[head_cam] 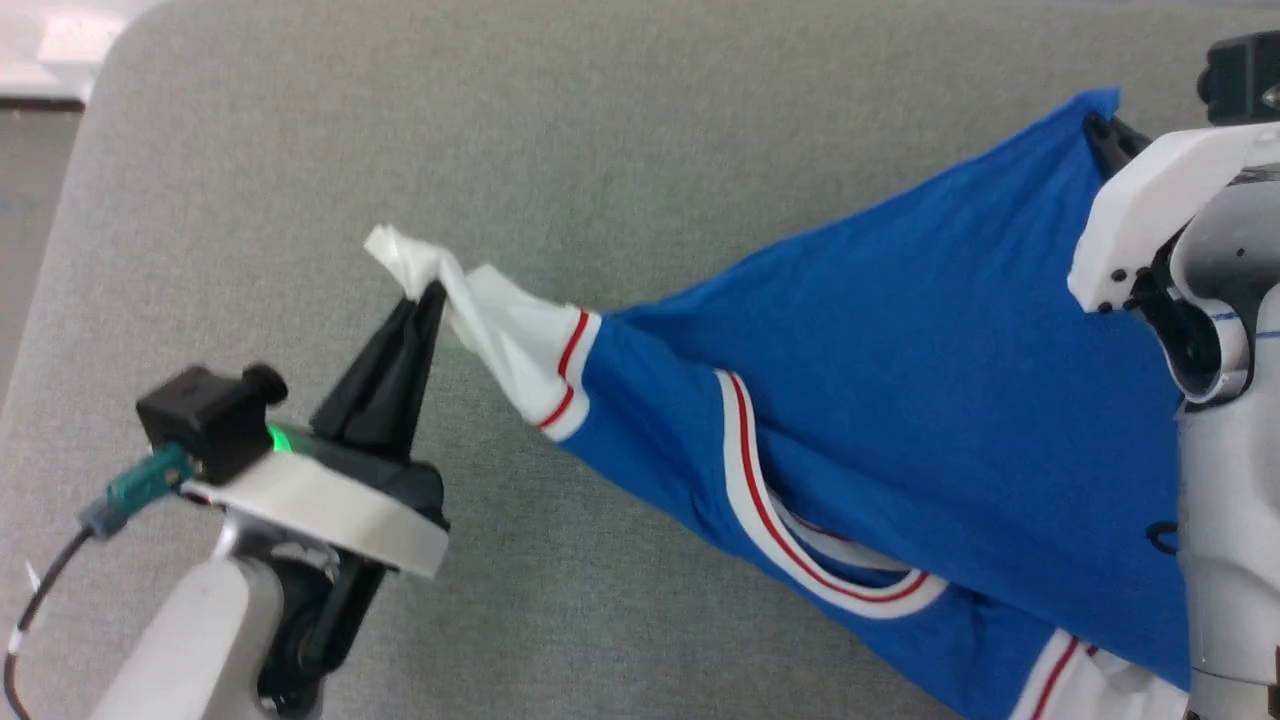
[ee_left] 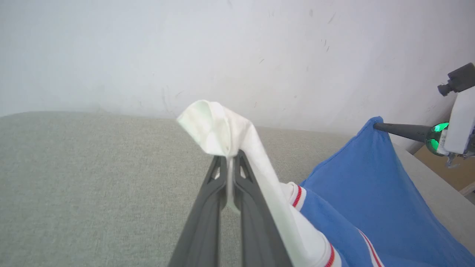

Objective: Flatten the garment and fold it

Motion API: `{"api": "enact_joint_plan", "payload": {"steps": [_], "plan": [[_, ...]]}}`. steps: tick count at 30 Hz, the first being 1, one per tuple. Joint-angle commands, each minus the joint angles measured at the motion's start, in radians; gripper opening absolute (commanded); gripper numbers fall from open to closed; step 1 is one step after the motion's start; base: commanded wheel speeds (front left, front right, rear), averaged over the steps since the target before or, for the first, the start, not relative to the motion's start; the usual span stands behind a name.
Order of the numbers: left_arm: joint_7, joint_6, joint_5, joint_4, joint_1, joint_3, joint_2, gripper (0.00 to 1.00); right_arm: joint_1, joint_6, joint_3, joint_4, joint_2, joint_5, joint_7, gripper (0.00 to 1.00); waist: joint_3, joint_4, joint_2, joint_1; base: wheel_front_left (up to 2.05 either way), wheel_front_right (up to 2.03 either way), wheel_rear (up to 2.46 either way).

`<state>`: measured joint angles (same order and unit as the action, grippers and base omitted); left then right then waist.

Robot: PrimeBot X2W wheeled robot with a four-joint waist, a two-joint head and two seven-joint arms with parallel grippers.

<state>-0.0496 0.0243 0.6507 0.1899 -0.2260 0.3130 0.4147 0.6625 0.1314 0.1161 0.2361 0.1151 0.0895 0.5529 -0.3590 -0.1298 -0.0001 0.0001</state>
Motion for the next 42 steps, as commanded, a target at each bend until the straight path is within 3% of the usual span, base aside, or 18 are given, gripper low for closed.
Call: {"api": "enact_joint_plan", "payload": {"steps": [1,9,14,19,30,42], "plan": [[-0.001,0.006,-0.014,-0.002,-0.026,-0.003,0.007,0.00,0.018,-0.001,0.002,-0.005,-0.001,0.005,-0.010,0.00,0.068,0.039,0.0001,-0.0001,0.00,0.00,0.00],[0.112,-0.047,-0.104,-0.080,-0.328,0.024,0.079,0.00,0.133,-0.001,-0.013,0.006,-0.004,0.014,-0.121,0.00,0.217,0.106,0.0001,-0.0001,0.00,0.00,0.00],[0.193,-0.100,-0.113,-0.202,-0.573,0.052,0.077,0.00,0.254,-0.001,-0.047,0.064,-0.012,0.017,-0.124,0.00,0.269,0.144,0.0001,-0.0001,0.00,0.00,0.00],[0.245,-0.124,-0.140,-0.369,-0.817,0.072,0.075,0.00,0.408,-0.001,-0.055,0.166,-0.034,-0.009,-0.152,0.00,0.274,0.190,0.0001,-0.0001,0.00,0.00,0.00],[0.230,-0.134,-0.157,-0.658,-1.162,0.067,0.029,0.00,0.665,-0.001,-0.009,0.412,-0.062,-0.117,-0.234,0.00,0.186,0.252,0.0001,-0.0001,0.00,0.00,0.00],[0.142,-0.152,-0.160,-0.752,-1.344,0.133,0.010,0.00,0.817,-0.001,0.047,0.514,-0.065,-0.195,-0.299,0.00,-0.040,0.267,0.0001,-0.0001,0.00,0.00,0.00]]}}
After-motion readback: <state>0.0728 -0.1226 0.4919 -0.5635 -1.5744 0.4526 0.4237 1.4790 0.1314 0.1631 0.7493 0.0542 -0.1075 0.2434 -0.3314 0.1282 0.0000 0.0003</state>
